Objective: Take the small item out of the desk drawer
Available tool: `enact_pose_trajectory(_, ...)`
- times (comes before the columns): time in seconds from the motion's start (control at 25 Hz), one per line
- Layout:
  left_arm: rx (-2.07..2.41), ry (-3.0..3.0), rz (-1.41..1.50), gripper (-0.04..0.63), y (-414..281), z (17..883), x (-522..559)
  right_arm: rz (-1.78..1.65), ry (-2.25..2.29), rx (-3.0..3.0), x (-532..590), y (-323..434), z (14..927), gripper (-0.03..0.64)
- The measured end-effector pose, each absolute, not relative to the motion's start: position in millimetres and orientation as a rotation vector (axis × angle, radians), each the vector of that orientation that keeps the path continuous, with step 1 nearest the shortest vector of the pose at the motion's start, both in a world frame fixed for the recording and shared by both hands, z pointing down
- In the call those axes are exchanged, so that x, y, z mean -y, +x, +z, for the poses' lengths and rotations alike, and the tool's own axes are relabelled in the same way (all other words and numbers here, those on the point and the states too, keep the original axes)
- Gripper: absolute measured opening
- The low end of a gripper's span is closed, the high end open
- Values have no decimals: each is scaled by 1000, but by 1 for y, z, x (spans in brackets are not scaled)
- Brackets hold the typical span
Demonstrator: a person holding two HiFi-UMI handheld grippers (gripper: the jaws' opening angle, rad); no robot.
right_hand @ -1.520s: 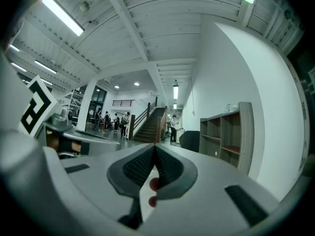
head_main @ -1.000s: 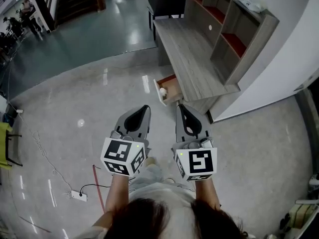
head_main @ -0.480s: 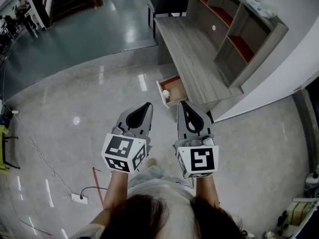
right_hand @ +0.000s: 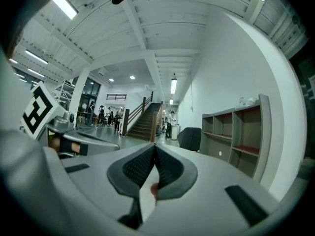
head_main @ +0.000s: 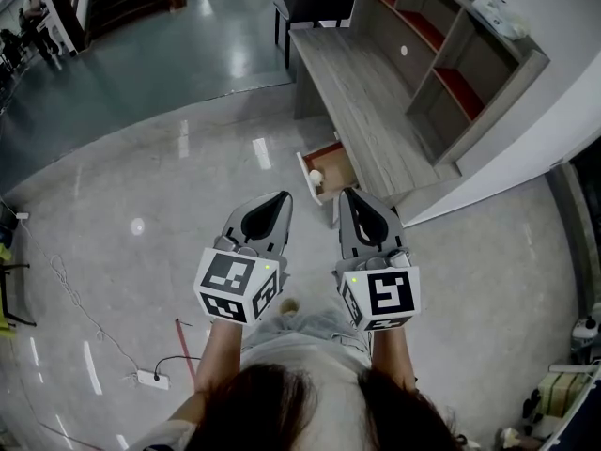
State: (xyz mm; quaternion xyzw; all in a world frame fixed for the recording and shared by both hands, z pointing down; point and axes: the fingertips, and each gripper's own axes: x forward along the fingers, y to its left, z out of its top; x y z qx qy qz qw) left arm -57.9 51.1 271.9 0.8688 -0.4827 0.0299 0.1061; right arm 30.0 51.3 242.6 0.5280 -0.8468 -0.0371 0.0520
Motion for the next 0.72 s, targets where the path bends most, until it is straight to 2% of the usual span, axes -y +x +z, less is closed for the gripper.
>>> enact_pose_trajectory(0.72, 1398, 2528, 93, 6, -70, 288, 26, -157, 1620, 2503, 24, 26, 257, 28)
